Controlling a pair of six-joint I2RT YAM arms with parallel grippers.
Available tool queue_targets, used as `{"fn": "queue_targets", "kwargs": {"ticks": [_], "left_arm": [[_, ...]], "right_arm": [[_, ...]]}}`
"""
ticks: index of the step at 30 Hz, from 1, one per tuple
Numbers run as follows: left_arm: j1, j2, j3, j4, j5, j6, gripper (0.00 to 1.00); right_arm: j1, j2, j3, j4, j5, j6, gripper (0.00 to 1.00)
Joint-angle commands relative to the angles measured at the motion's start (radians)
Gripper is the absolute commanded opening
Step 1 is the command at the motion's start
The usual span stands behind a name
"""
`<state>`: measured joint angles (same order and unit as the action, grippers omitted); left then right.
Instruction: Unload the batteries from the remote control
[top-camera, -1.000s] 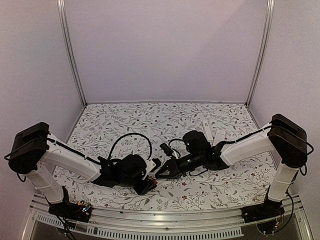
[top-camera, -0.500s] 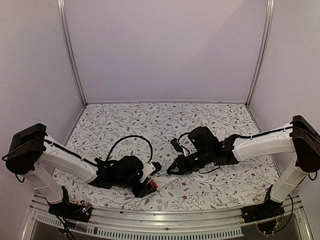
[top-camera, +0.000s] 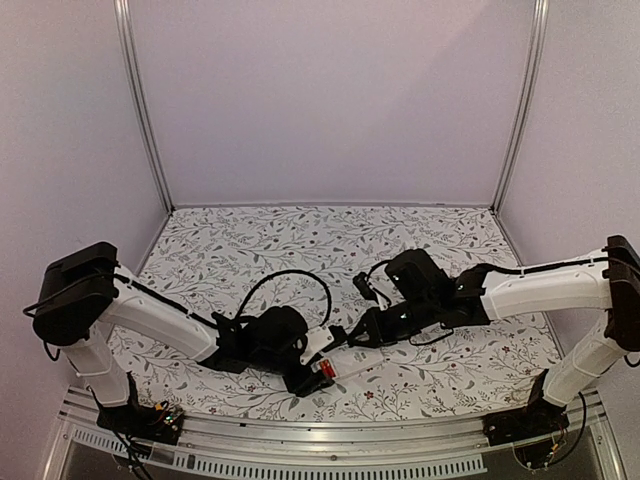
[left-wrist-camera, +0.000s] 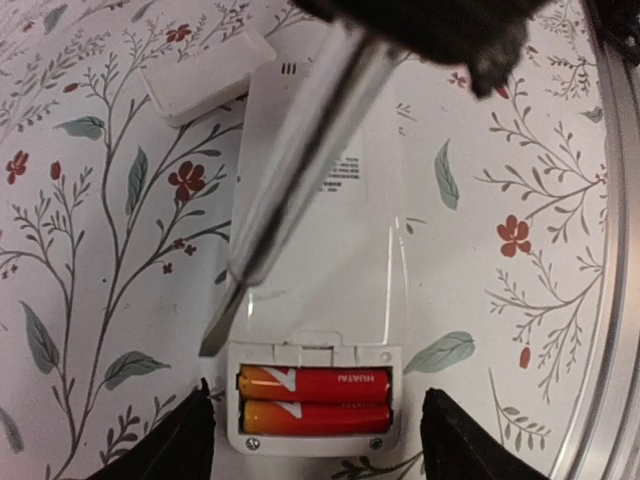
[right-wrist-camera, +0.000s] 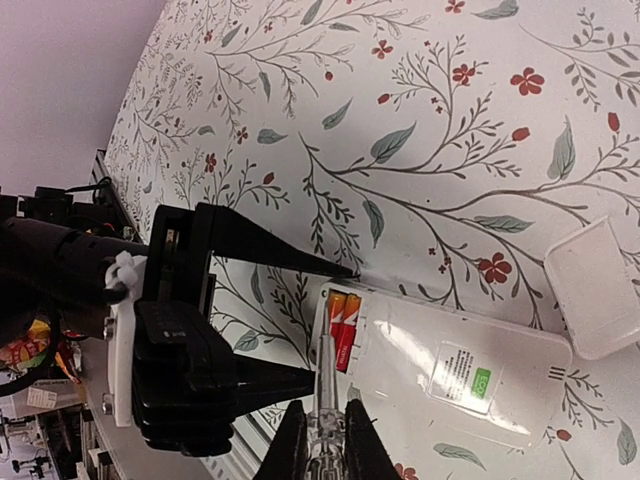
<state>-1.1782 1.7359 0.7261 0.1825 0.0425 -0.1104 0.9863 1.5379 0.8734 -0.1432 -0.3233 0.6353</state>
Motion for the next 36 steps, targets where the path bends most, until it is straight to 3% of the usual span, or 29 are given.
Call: {"fn": "queue_targets", "kwargs": {"ticks": [1,8,25,36], "left_arm": [[-0.015,-0.017,-0.013,0.017,-0.006,0.01,0.74],[-0.016,-0.039,-0.053,0.016,-0.016,0.0,0.75],[-0.016,-0.016,-0.047,0.033,0.003,0.044,0.51],[-0.016,-0.002,-0.032,0.029,0.001,0.057,0.47]], "right_arm": [[0.002,-0.031,-0.01,-0.067,0.026,-0.014,0.0],[0.034,-0.007,0.013,-0.102,0.032,0.008,0.0],[0.072,0.102,0.097,-0.177,0.068,0.019,0.0],[0.084,0.148,0.174,-0.3,0.107,0.011,0.0]]}}
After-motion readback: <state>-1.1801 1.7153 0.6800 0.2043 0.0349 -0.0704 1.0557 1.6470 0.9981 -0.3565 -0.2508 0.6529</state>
